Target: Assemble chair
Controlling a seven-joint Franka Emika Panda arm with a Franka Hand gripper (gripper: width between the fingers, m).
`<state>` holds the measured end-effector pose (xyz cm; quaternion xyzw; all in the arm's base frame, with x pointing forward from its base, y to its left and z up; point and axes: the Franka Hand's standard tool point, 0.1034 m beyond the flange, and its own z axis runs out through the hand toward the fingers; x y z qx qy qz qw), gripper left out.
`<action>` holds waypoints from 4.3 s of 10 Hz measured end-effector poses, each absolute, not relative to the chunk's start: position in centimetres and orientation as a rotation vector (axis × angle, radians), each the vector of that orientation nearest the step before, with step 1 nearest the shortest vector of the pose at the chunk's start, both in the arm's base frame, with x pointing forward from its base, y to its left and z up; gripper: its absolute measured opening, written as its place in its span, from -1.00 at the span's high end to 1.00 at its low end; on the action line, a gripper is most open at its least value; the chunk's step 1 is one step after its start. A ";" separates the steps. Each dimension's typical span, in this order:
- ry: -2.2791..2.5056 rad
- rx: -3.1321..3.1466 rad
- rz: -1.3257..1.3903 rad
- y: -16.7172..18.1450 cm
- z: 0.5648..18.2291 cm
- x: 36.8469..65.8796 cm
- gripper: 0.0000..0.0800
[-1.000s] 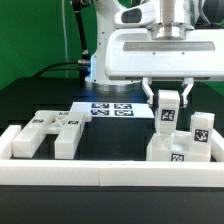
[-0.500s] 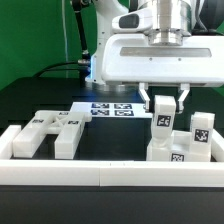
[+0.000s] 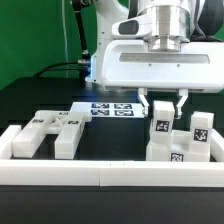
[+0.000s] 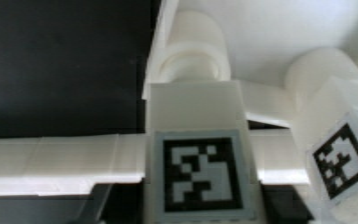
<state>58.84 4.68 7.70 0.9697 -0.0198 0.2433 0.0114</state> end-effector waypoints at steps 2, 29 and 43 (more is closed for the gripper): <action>-0.040 2.987 0.862 5.0 7.7 58.8 0.27; 0.028 3.170 0.035 4.9 8.6 59.3 -0.62; 0.004 3.179 -0.080 4.0 9.2 60.9 0.27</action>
Offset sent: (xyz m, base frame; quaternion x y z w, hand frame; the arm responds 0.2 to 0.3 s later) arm -0.0134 0.0048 -0.0150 -0.0002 0.0496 0.0024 0.9988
